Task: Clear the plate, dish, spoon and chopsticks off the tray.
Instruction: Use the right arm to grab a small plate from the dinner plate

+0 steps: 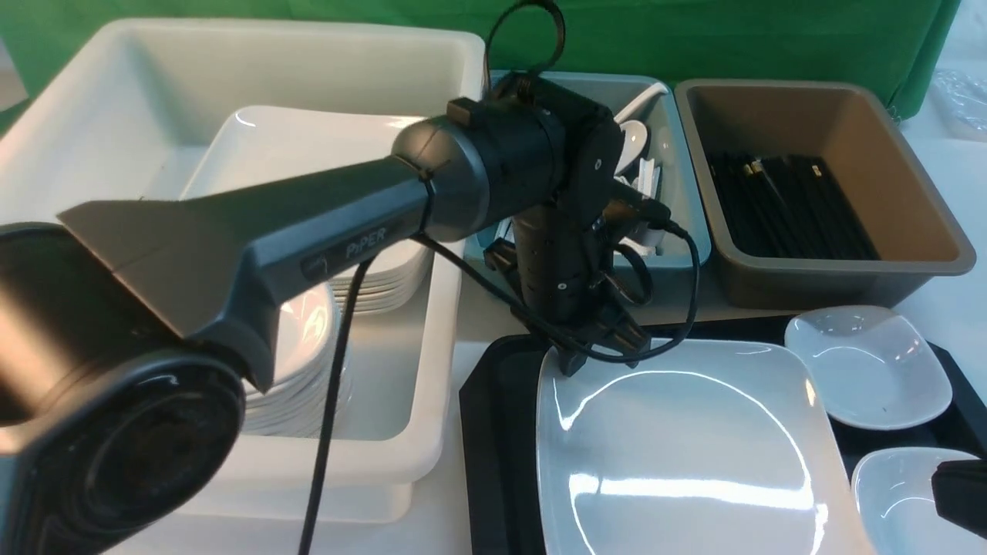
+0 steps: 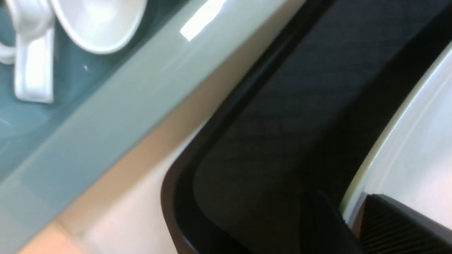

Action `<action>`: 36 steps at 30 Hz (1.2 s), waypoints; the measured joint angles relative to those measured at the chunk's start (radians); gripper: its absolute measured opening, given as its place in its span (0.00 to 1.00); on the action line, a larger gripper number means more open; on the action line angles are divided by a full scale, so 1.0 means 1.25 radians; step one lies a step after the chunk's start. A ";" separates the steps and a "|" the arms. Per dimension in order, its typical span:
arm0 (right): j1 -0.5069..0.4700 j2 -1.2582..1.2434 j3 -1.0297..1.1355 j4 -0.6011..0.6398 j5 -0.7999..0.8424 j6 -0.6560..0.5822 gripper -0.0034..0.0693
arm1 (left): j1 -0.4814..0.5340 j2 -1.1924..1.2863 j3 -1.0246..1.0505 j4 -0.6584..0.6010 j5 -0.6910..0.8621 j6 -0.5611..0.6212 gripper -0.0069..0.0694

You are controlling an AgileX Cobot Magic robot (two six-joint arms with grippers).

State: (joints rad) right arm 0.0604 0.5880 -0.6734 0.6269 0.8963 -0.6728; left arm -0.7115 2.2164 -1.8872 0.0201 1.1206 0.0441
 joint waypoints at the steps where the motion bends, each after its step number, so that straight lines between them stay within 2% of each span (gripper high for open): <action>1: 0.000 0.000 0.000 0.000 0.000 0.000 0.08 | -0.001 0.004 0.000 0.010 0.000 -0.008 0.28; 10: 0.000 0.000 0.000 -0.013 -0.006 0.000 0.09 | -0.002 0.017 0.001 0.082 0.002 -0.017 0.27; 13: 0.000 0.001 0.000 -0.064 -0.028 0.012 0.09 | -0.002 0.017 0.001 0.091 0.004 -0.017 0.36; 14: 0.000 0.009 0.000 -0.116 -0.041 0.042 0.09 | -0.002 0.019 0.001 0.094 0.008 -0.017 0.45; 16: 0.000 0.022 0.000 -0.174 -0.045 0.074 0.09 | -0.002 0.018 0.001 0.096 0.012 -0.017 0.50; 18: 0.000 0.058 -0.005 -0.286 -0.031 0.143 0.09 | -0.002 0.013 0.001 0.106 0.027 -0.017 0.59; 19: 0.000 0.096 -0.014 -0.339 -0.007 0.199 0.09 | -0.003 0.006 -0.005 0.113 0.038 -0.021 0.62; 21: 0.000 0.146 -0.027 -0.369 0.028 0.239 0.09 | -0.005 -0.007 -0.016 0.116 0.051 -0.035 0.62; 24: 0.000 0.258 -0.044 -0.381 0.072 0.276 0.10 | -0.006 -0.060 -0.042 0.123 0.067 -0.045 0.55; 27: 0.004 0.361 -0.047 -0.382 0.076 0.276 0.17 | -0.004 -0.143 -0.052 0.098 0.070 -0.044 0.35; 28: 0.015 0.389 -0.047 -0.383 0.072 0.271 0.24 | -0.004 -0.172 -0.054 0.082 0.072 -0.040 0.26; 29: 0.024 0.404 -0.047 -0.384 0.068 0.267 0.29 | -0.004 -0.189 -0.055 0.072 0.073 -0.035 0.22; 30: 0.046 0.436 -0.047 -0.390 0.057 0.253 0.39 | -0.004 -0.229 -0.056 0.050 0.073 -0.035 0.16; 34: 0.134 0.496 -0.047 -0.451 0.037 0.256 0.65 | -0.004 -0.322 -0.050 -0.016 0.074 -0.009 0.10; 36: 0.167 0.516 -0.047 -0.510 0.035 0.290 0.70 | -0.004 -0.370 -0.031 -0.042 0.075 0.007 0.09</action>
State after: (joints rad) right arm 0.2686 1.2328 -0.7324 -0.0100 0.9404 -0.3098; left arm -0.7162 1.7543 -1.9265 -0.0324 1.2139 0.0527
